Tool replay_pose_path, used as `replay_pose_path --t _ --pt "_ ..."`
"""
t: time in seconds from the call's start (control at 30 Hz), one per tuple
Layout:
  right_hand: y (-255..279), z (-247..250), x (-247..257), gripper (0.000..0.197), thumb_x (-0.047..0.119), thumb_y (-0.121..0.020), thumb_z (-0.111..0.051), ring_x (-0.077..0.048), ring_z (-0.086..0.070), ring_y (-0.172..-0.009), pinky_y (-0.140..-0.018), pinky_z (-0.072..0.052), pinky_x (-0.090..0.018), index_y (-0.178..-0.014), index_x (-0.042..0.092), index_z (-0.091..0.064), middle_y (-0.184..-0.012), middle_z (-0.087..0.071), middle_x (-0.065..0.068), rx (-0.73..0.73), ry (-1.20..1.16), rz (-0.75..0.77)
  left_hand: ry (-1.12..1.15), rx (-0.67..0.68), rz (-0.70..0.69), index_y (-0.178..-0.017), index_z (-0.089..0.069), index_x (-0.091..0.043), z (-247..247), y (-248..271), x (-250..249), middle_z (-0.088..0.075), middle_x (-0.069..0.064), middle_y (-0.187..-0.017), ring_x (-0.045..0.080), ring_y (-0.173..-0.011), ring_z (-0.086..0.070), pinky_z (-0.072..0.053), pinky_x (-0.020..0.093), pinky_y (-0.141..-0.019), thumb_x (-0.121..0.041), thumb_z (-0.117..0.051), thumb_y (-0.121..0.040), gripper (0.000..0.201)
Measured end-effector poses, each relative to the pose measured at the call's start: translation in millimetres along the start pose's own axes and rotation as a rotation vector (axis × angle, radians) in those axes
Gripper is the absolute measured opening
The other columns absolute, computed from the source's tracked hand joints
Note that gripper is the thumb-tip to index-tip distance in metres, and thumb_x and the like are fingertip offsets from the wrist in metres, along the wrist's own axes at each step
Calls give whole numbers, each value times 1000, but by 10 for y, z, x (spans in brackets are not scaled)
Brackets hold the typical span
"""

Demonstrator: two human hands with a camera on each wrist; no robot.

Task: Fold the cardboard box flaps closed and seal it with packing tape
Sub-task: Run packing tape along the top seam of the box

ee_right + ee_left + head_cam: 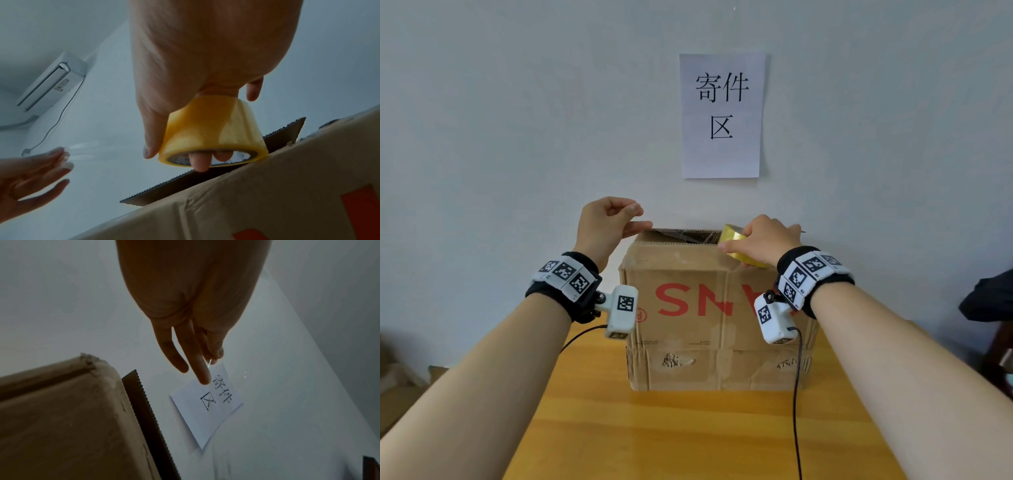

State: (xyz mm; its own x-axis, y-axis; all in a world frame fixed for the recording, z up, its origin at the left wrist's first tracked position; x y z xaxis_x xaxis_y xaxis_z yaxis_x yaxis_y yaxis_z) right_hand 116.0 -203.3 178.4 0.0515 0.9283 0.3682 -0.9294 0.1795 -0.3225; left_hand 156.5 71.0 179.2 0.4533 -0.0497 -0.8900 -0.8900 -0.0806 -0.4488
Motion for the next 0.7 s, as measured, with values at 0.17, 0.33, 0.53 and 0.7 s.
replay_pose_path --t 0.17,0.33,0.53,0.7 --pt "90 3 106 55 76 -73 -65 -20 -57 -79 -92 -24 -47 -64 24 -52 -66 -62 4 -7 32 -1 -20 6 -8 -105 -65 5 104 76 -88 -71 12 -94 29 -81 -76 -62 32 -77 -7 -63 -95 15" --pt "384 89 119 44 58 -77 -75 -14 -38 -68 -67 -24 -29 -77 20 -54 -75 -53 2 87 72 114 -33 -10 -2 -106 -65 3 242 114 -127 -71 11 -93 28 -80 -76 -62 31 -76 -7 -62 -96 14" --pt "354 94 41 23 37 -84 -69 -19 -39 -89 -87 -31 -35 -103 31 -59 -92 -47 7 -117 40 254 29 -66 31 -106 -67 1 315 107 -208 -72 9 -94 27 -81 -76 -61 32 -78 -9 -63 -96 14" --pt "243 367 36 36 22 -76 -75 -26 -52 -107 -83 -30 -35 -109 20 -63 -105 -61 4 -457 -11 335 33 -81 105 -102 -69 -7 352 37 -325 -74 5 -99 23 -82 -76 -60 32 -79 -14 -64 -96 10"
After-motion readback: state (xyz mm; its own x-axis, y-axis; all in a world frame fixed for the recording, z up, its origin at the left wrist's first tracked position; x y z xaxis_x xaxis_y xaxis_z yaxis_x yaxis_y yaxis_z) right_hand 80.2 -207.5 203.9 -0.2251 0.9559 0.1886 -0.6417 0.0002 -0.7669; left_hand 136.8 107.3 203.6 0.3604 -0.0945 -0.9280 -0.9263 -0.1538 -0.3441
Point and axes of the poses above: each hand's wrist, its own y-axis away from the middle knuckle, its own z-axis out of the back of the hand, x = y × z, the point moved 4 cm from there along -y, towards the middle knuckle
